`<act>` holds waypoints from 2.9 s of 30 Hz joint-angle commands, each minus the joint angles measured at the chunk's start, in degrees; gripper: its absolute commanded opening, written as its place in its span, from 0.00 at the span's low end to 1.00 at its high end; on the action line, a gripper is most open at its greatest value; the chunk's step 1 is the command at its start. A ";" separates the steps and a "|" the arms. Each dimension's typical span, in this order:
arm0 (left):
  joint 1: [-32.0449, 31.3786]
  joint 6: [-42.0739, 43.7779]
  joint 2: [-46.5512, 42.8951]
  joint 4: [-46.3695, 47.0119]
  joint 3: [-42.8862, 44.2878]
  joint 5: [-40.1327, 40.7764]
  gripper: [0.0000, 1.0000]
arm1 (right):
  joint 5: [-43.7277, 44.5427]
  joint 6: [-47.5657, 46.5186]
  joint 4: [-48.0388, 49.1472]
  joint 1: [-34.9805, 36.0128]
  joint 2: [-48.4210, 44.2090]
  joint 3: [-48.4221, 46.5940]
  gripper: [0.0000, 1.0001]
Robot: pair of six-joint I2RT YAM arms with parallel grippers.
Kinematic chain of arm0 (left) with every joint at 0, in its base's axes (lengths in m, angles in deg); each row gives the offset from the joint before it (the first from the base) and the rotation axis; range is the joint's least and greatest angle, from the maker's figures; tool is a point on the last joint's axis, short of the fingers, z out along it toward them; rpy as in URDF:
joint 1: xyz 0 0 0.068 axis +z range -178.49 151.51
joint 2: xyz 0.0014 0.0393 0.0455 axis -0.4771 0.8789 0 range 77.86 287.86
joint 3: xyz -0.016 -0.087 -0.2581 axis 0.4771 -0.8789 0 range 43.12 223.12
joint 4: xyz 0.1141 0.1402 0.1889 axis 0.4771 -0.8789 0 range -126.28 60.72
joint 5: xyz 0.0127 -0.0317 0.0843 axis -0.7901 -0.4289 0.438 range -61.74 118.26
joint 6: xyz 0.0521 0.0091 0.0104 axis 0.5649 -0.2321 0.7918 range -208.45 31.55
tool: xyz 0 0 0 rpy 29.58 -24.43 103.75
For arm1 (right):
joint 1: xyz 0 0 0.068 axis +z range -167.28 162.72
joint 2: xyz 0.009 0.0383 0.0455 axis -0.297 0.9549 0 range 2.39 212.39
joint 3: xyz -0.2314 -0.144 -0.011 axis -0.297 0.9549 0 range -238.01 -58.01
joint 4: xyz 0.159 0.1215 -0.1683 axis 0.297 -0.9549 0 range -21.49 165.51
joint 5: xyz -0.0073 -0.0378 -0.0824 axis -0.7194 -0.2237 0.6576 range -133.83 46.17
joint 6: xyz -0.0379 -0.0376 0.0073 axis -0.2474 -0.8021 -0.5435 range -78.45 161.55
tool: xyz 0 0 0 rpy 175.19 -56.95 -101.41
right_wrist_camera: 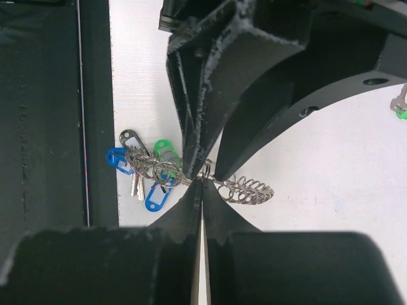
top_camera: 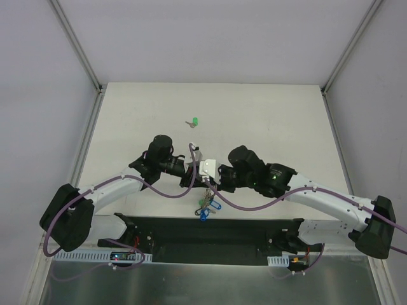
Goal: Put the keys on the keyring
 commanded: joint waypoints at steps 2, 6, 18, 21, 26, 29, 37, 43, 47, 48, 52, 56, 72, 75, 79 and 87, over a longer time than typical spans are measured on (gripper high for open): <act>0.39 2.58 0.26 -0.30 2.61 -3.27 0.16 | -1.21 -0.88 1.16 0.37 0.01 -2.96 0.01; 0.39 3.02 -0.71 -0.91 2.26 -2.56 0.00 | -0.07 -0.79 0.81 0.29 -0.43 -2.61 0.01; 0.83 -0.22 -8.00 3.91 -2.65 1.57 0.00 | 3.28 0.35 -2.18 0.29 -3.60 0.03 0.01; 1.01 -3.38 -10.28 8.30 -4.06 3.32 0.00 | 2.49 1.05 -1.13 0.29 -3.86 1.17 0.01; 0.92 -9.01 -12.92 15.23 -6.17 7.28 0.00 | 1.17 2.64 2.04 0.29 -4.47 3.19 0.01; 0.92 -12.44 -13.72 19.11 -7.93 9.56 0.00 | -0.06 3.16 3.79 0.38 -4.04 3.90 0.01; 0.83 -19.64 -14.86 30.27 -12.32 15.80 0.00 | -0.15 3.78 8.10 0.55 -2.02 3.99 0.01; 0.83 -22.19 -16.27 36.25 -17.59 22.66 0.00 | 0.72 3.69 10.13 0.64 -0.70 2.85 0.01; 0.83 -22.55 -18.28 36.18 -20.32 23.98 0.00 | 2.13 2.55 9.60 0.55 -0.26 1.53 0.01; 0.83 -22.29 -18.98 35.74 -20.85 24.33 0.02 | 2.31 2.29 8.90 0.55 -0.17 1.09 0.01; 0.83 -21.06 -22.50 32.84 -22.87 26.26 0.24 | 2.40 0.88 7.05 0.64 0.09 -1.19 0.01; 0.83 -20.09 -26.10 29.15 -23.93 27.76 0.34 | 2.22 -0.61 5.56 0.46 0.80 -3.13 0.01; 0.92 -25.43 -34.02 -4.32 -10.23 53.57 0.94 | 6.44 -0.53 1.87 -7.35 4.66 -9.19 0.01; 0.92 -29.56 -33.50 -13.90 -5.13 63.25 0.99 | 7.23 1.05 1.78 -12.27 6.33 -10.95 0.01; 1.79 -33.27 -32.18 -25.16 1.11 70.65 0.99 | 10.39 4.30 1.69 -19.30 10.19 -14.81 0.01; 8.74 -29.07 -28.92 -40.63 12.45 67.85 0.99 | 16.72 14.14 2.74 -36.09 22.67 -29.56 0.01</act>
